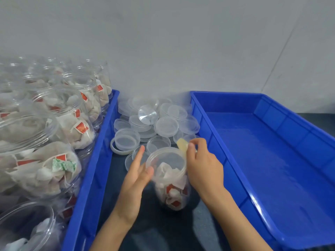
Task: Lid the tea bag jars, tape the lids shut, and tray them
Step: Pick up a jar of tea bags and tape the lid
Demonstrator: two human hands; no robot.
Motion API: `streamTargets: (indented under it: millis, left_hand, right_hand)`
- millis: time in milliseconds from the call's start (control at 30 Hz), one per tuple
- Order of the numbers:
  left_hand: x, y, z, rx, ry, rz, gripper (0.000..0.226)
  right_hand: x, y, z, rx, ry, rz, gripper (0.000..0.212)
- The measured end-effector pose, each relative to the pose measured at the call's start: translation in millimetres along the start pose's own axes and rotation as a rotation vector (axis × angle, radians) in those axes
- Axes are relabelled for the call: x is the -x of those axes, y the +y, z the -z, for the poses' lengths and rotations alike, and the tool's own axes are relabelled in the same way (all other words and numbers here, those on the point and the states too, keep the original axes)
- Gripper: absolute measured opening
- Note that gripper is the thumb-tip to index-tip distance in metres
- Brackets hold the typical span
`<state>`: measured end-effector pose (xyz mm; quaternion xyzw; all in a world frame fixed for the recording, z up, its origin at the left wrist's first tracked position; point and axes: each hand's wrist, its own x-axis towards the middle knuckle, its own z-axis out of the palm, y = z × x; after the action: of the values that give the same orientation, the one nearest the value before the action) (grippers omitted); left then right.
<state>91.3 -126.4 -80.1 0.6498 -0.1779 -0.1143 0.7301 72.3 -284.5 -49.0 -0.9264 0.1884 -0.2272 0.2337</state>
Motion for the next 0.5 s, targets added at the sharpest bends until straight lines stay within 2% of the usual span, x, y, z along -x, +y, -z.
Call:
streamTargets:
  millis: [67,133,233,300,333,400,467,500]
  left_hand:
    - [-3.3,3.0,-2.5,-0.161,-0.023,-0.012,0.1]
    - [-6.9,11.2,-8.3,-0.467,-0.01,-0.015,0.119]
    - [-14.4,20.7,-8.0,-0.85,0.001,-0.042,0.117]
    - [-17.6,26.3,-6.8,-1.077,-0.026,-0.067,0.108]
    - [-19.1,27.6,-7.0,-1.164,-0.024,-0.071,0.101]
    - [-20.5,28.2,-8.9,-1.242,-0.007,-0.067,0.09]
    - [-20.4,27.9,-10.9,-1.204,-0.029,-0.048,0.086]
    - [-20.8,26.9,-11.7,-1.174,-0.049,-0.049,0.086]
  right_hand:
    - [7.0,-2.5,-7.7,0.017,-0.042,0.013,0.022]
    - [12.1,-2.8,-15.6,-0.041,-0.127,-0.021,0.027]
    - [12.6,3.5,-13.7,-0.155,-0.237,0.012,0.053]
    - [11.1,9.5,-6.0,-0.21,-0.315,0.065,0.073]
    - [10.2,12.5,-2.5,-0.209,-0.346,0.093,0.076]
    - [9.7,17.9,3.7,-0.189,-0.37,0.147,0.067]
    - [10.0,25.0,10.7,-0.162,-0.345,0.19,0.05]
    - [11.0,28.6,14.3,-0.125,-0.332,0.221,0.051]
